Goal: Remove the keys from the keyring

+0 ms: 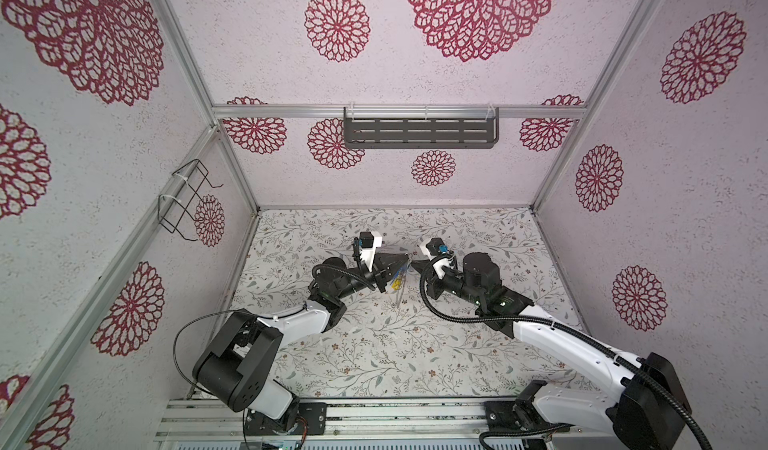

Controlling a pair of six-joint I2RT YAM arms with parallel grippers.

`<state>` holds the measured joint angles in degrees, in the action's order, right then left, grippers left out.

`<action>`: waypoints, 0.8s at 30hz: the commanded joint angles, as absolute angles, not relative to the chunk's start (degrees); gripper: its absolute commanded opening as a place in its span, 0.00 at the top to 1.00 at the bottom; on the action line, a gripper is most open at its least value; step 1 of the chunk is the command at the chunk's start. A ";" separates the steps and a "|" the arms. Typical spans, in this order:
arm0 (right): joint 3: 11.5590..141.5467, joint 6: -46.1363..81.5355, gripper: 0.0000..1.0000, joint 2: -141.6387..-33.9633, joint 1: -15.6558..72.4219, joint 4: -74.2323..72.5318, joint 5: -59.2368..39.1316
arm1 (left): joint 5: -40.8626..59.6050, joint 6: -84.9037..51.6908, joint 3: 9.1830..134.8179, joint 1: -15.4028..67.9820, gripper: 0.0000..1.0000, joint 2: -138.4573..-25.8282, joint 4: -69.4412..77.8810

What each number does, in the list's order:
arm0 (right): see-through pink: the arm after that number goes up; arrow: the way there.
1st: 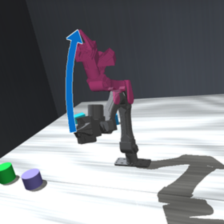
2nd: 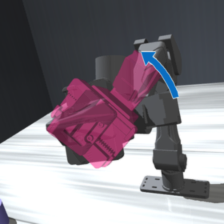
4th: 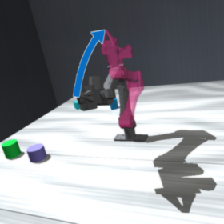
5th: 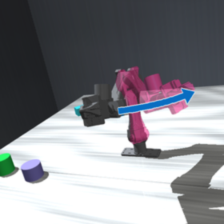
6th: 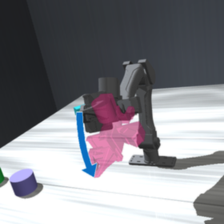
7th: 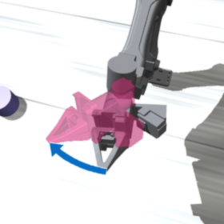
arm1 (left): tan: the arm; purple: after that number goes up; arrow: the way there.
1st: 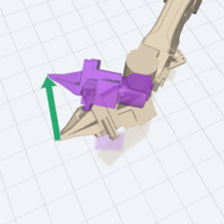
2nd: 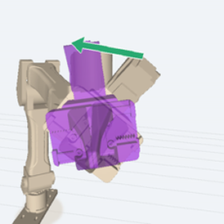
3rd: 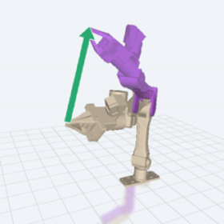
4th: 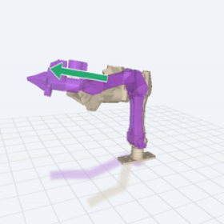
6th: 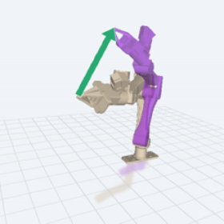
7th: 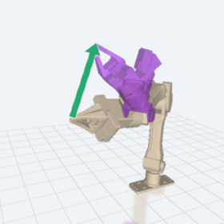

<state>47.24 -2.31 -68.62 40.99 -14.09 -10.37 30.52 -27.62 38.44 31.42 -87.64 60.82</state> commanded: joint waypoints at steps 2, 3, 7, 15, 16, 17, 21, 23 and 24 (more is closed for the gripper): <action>47.41 1.25 1.00 -68.17 42.66 -17.03 -12.75 | 17.78 -28.44 38.61 33.38 1.00 -87.90 74.25; 47.44 1.52 1.00 -68.59 42.80 -17.59 -12.94 | 16.90 -28.66 38.37 33.93 1.00 -88.67 75.81; 47.89 2.38 1.00 -71.00 43.31 -19.37 -13.36 | 14.13 -30.50 38.32 36.37 1.00 -91.80 81.41; 48.51 2.99 1.00 -73.19 44.36 -19.97 -13.51 | 8.30 -27.23 38.58 39.39 1.00 -91.56 81.30; 48.56 3.08 1.00 -73.21 44.61 -20.03 -13.60 | 6.74 -26.26 38.50 39.75 1.00 -91.46 81.25; 48.73 3.15 1.00 -73.42 44.81 -19.83 -13.71 | 5.22 -25.43 38.33 40.10 1.00 -91.45 81.30; 49.12 3.72 1.00 -73.98 46.06 -19.80 -14.11 | -1.87 -23.07 38.28 41.84 1.00 -91.91 81.30; 48.98 4.11 1.00 -74.25 46.81 -20.00 -14.06 | -5.30 -22.44 38.50 42.55 1.00 -92.19 81.36; 49.04 4.27 1.00 -74.61 47.24 -19.98 -13.98 | -6.75 -22.10 38.71 42.95 1.00 -92.28 81.45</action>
